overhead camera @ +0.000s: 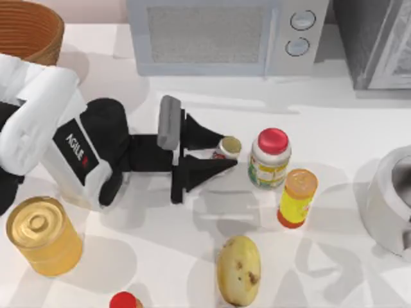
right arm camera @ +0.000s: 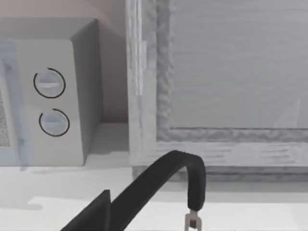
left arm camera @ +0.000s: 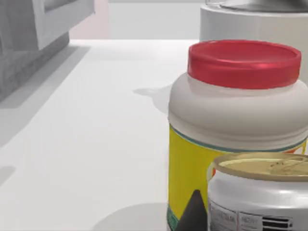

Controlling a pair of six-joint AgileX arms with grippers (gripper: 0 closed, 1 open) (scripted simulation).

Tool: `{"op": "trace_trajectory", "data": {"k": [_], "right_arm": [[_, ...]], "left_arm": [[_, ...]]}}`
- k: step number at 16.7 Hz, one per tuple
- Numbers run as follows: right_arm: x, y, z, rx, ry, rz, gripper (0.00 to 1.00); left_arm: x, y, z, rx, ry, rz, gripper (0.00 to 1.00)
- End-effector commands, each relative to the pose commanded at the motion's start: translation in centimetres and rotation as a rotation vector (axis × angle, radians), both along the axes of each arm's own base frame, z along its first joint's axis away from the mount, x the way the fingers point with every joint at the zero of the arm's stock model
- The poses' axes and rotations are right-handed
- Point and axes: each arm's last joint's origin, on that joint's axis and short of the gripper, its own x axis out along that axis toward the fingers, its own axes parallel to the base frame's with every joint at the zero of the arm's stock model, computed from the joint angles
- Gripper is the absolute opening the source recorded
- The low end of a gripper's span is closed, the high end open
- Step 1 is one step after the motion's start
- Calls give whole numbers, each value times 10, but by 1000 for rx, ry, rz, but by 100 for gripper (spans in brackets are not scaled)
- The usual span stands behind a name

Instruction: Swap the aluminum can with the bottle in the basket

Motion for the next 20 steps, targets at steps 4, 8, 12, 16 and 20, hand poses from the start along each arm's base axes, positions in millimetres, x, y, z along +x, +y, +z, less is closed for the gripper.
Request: {"op": "trace_trajectory", "data": {"k": [4,8,12,16,20], "right_arm": [[0,0,0,0,0,0,100],[0,0,0,0,0,0,100],[0,0,0,0,0,0,100],[0,0,0,0,0,0,100],[0,0,0,0,0,0,100]], "left_arm": [[0,0,0,0,0,0,68],[0,0,0,0,0,0,98],[0,0,0,0,0,0,100],[0,0,0,0,0,0,100],[8,2,12,-9,-24,29,100]]}}
